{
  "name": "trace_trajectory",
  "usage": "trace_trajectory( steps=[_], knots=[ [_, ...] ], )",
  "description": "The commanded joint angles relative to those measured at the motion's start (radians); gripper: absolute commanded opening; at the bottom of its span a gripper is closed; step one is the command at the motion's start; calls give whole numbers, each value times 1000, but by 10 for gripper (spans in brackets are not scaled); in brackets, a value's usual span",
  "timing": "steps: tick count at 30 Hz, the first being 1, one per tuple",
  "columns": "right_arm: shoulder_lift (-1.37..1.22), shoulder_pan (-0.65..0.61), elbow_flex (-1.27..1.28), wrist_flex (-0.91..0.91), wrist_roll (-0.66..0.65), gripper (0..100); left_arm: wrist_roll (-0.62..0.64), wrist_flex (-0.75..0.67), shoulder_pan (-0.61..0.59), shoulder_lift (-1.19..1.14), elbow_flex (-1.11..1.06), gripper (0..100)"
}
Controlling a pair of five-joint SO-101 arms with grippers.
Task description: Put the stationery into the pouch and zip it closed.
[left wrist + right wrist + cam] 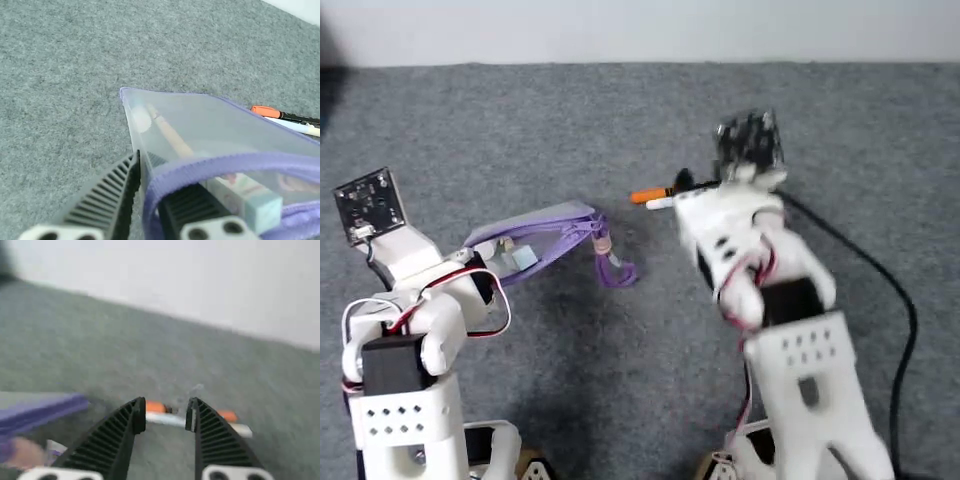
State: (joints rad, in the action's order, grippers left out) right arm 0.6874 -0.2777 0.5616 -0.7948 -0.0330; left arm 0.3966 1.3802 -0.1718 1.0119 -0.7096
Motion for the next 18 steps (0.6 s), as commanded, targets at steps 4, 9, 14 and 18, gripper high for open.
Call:
trace_trajectory(
  steps=[4, 9, 14, 18],
  knots=[
    [-427, 134, -359, -219, -43, 143, 11, 11, -11, 2, 58, 12],
    [-690, 137, -600, -348, -133, 143, 12, 58, 11, 86, 265, 12],
    [-877, 124, -758, -380, -235, 143, 11, -5, -29, 109, 104, 12],
    [-981, 117, -836, -377, -319, 143, 11, -20, -41, 140, 47, 12]
  ],
)
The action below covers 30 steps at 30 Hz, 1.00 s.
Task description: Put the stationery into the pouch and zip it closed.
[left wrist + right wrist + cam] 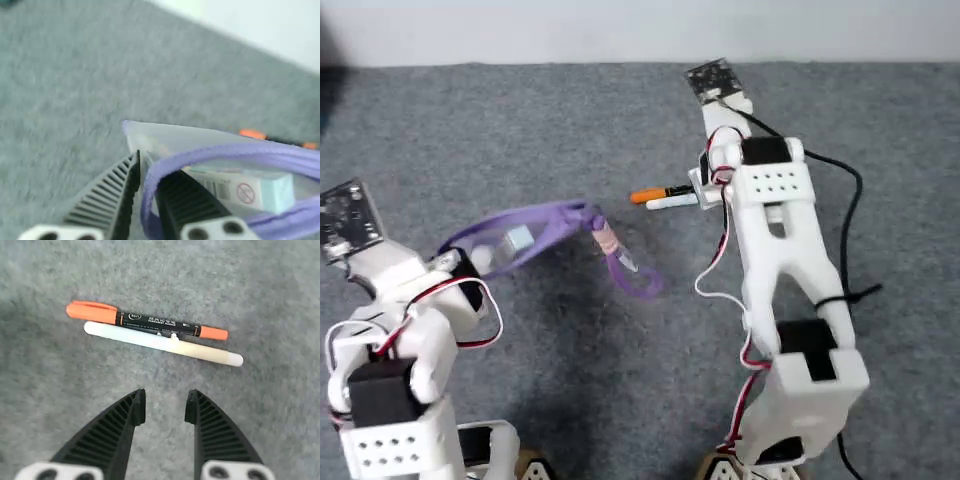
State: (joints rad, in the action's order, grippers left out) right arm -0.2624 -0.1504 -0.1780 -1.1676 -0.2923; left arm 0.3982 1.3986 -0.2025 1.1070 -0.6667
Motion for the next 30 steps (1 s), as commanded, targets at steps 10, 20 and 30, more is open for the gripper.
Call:
trace_trajectory(
  steps=[10, 20, 30],
  knots=[
    [-260, -94, -258, 2, -247, 147, 11, -44, -9, 46, -33, 12],
    [-466, -127, -460, -22, -417, 267, 11, -44, -6, 48, -35, 12],
    [-509, -154, -468, -47, -535, 319, 11, -44, -6, 48, -36, 12]
  ],
)
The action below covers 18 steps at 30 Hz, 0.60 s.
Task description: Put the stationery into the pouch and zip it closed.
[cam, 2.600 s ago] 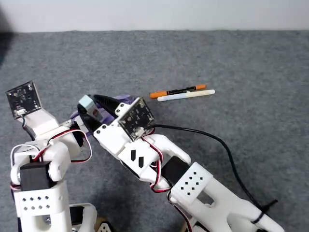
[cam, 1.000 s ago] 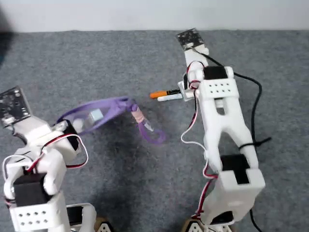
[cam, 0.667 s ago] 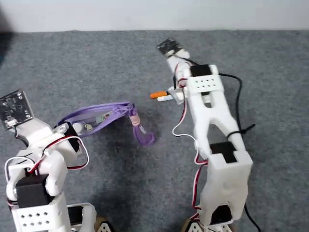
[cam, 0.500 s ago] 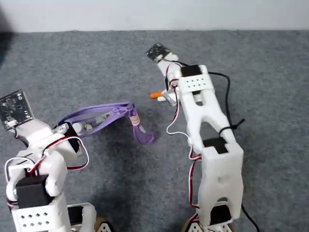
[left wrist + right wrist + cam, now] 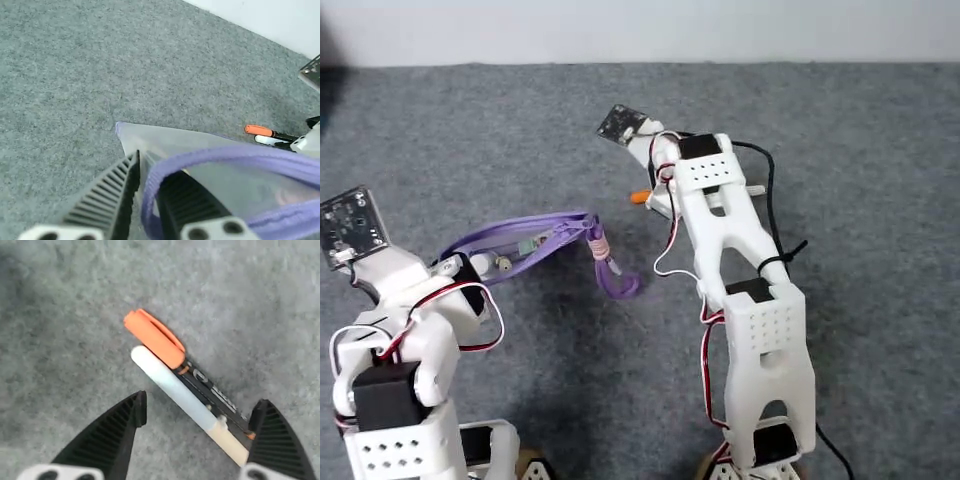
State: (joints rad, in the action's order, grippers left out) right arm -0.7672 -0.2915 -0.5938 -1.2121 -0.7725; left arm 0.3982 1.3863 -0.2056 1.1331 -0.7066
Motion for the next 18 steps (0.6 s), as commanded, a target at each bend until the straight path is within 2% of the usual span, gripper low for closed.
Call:
trace_trajectory(
  steps=[1, 11, 13, 17, 18],
  knots=[
    [-18, -15, -54, -2, -75, 319, 11, -32, -3, 21, 4, 12],
    [-142, -16, -54, 119, -157, 302, 11, -26, -3, 23, 4, 12],
    [-140, -18, -54, 105, -157, 227, 11, -26, -3, 23, 4, 12],
    [-122, -21, -54, 45, -157, 6, 11, -29, -3, 21, 4, 12],
    [-117, -21, -54, 25, -157, 9, 11, -29, -3, 21, 4, 12]
  ],
)
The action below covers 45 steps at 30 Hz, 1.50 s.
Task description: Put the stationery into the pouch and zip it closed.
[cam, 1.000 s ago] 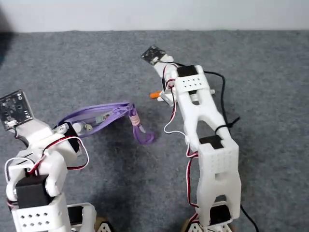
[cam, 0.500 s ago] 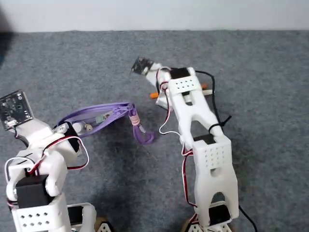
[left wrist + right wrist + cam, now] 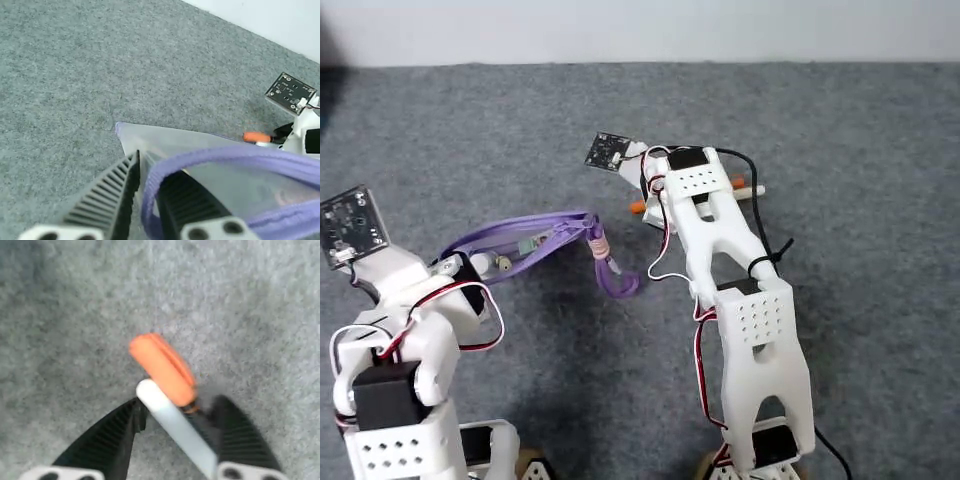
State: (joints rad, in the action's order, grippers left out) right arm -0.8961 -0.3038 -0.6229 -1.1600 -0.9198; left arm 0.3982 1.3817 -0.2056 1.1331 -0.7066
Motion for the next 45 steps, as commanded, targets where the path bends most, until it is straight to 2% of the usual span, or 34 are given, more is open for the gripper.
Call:
trace_trajectory(
  steps=[1, 3, 6, 8, 19, 26, 33, 40, 45],
  knots=[
    [21, -8, -25, -48, -6, 37, 11, -25, -3, 21, 4, 12],
    [44, -10, -25, -93, -3, 72, 11, -25, -3, 20, 4, 12],
    [79, -12, -25, -157, 17, 48, 11, -26, -2, 18, 4, 12],
    [101, -12, -25, -213, 71, 9, 11, -26, -2, 18, 4, 12],
    [226, -12, -25, -481, 347, 9, 11, -26, -2, 18, 4, 12],
    [371, -13, -25, -585, 548, 9, 11, -28, -2, 18, 4, 12],
    [536, -42, -25, -512, 769, 8, 11, -28, -2, 18, 4, 12],
    [625, -42, -25, -400, 931, 8, 11, -26, -2, 23, 4, 12],
    [733, -50, -25, -397, 1046, 8, 11, -26, -2, 18, 4, 12]
  ],
)
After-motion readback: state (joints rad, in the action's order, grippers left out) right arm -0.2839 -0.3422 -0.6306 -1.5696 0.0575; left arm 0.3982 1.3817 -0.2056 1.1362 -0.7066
